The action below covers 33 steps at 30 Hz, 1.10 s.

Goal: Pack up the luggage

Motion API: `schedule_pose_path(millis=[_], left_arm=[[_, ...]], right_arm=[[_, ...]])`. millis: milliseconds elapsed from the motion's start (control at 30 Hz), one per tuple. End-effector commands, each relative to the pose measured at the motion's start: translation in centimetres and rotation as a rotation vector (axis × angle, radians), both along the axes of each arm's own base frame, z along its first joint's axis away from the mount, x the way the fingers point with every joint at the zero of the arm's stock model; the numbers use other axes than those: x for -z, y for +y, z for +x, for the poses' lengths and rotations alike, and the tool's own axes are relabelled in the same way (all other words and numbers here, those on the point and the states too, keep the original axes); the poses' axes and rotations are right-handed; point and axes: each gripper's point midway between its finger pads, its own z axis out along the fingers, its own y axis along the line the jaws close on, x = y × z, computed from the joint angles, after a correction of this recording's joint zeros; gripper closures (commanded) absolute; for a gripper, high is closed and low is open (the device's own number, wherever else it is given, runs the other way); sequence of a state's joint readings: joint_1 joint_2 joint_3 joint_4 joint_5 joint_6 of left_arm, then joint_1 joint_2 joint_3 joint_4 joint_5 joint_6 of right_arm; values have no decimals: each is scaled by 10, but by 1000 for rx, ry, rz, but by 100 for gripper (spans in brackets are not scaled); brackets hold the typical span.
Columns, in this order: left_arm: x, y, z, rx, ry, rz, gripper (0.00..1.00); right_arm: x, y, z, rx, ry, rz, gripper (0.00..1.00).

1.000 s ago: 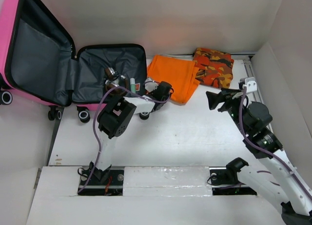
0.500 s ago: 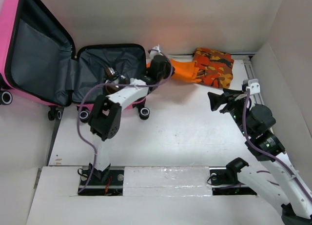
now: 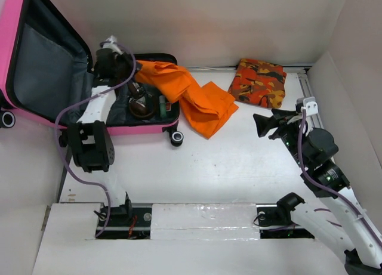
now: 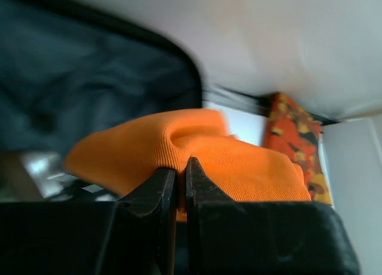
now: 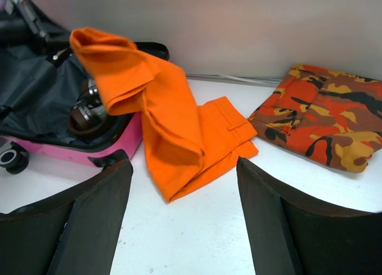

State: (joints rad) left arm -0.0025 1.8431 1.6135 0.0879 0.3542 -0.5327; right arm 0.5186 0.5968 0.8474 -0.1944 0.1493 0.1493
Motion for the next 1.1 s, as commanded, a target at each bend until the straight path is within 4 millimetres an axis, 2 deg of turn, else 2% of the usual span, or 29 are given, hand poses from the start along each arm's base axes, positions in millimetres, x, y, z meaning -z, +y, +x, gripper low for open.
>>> schedule_pose_path(millis=[0, 33, 67, 167, 200, 300, 333, 367, 433, 467, 500, 533, 567, 600, 633, 667, 700, 733, 767, 800, 867, 900, 933, 967, 1000, 1033, 1067], left_arm=[[-15, 33, -11, 75, -103, -9, 100], [-11, 38, -13, 86, -104, 24, 100], [6, 42, -16, 90, -74, 32, 100], [7, 75, -22, 11, -77, 73, 100], [15, 82, -27, 3, -59, 68, 100], [9, 71, -39, 71, -92, 40, 100], [-13, 53, -43, 99, -158, 41, 100], [-26, 41, -46, 126, -191, 28, 100], [-42, 13, -53, 186, -225, -10, 100], [-61, -16, -62, 244, -264, -41, 100], [-71, -31, -68, 275, -288, -49, 100], [-80, -48, -76, 309, -314, -50, 100], [-93, -78, -89, 352, -337, -47, 100], [-104, -91, -95, 367, -360, -49, 100], [-109, -105, -103, 390, -370, -54, 100], [-128, -120, -112, 424, -403, -59, 100], [-134, -150, -127, 484, -410, -73, 100], [-140, -166, -136, 520, -419, -81, 100], [-159, -179, -145, 539, -449, -90, 100], [-165, -209, -164, 599, -455, -91, 100], [-167, -233, -165, 609, -454, -79, 100], [-186, -242, -168, 626, -485, -88, 100], [-170, -256, -156, 648, -447, -95, 100], [-166, -262, -150, 661, -426, -115, 100], [-180, -267, -144, 659, -433, -151, 100], [-159, -277, -129, 670, -389, -153, 100], [-156, -281, -123, 669, -379, -160, 100]], right_arm=[[-22, 1, -7, -22, -60, 20, 23], [-20, 0, -8, -22, -60, 20, 23], [-20, 0, -8, -22, -60, 20, 23], [-20, 0, -8, -22, -60, 20, 23], [-20, 2, -9, -31, -60, 19, 23], [-13, 5, -3, -32, -51, 14, 23], [-7, 6, 2, -21, -37, 7, 23], [-2, 8, 6, -21, -20, -3, 23], [19, 18, 21, -22, 49, -30, 23], [25, 19, 26, -11, 73, -29, 23], [28, 19, 31, -1, 82, -34, 25], [43, 23, 37, 0, 119, -55, 30], [43, 25, 39, 0, 123, -43, 34], [43, 25, 39, 0, 123, -43, 37], [46, 24, 41, 11, 133, -39, 46], [43, 23, 42, 21, 128, -23, 50], [39, 18, 41, 47, 115, -14, 50], [36, 13, 41, 67, 106, -9, 50], [36, 9, 40, 90, 105, 2, 47], [36, 6, 41, 108, 104, 2, 44], [32, -2, 41, 146, 93, 10, 42], [25, -4, 39, 146, 76, 11, 42], [25, -7, 37, 156, 75, 12, 42], [28, -7, 37, 157, 84, 6, 41], [20, -8, 35, 156, 67, 18, 39], [23, -11, 35, 167, 75, 2, 39], [24, -12, 32, 168, 79, -1, 38]])
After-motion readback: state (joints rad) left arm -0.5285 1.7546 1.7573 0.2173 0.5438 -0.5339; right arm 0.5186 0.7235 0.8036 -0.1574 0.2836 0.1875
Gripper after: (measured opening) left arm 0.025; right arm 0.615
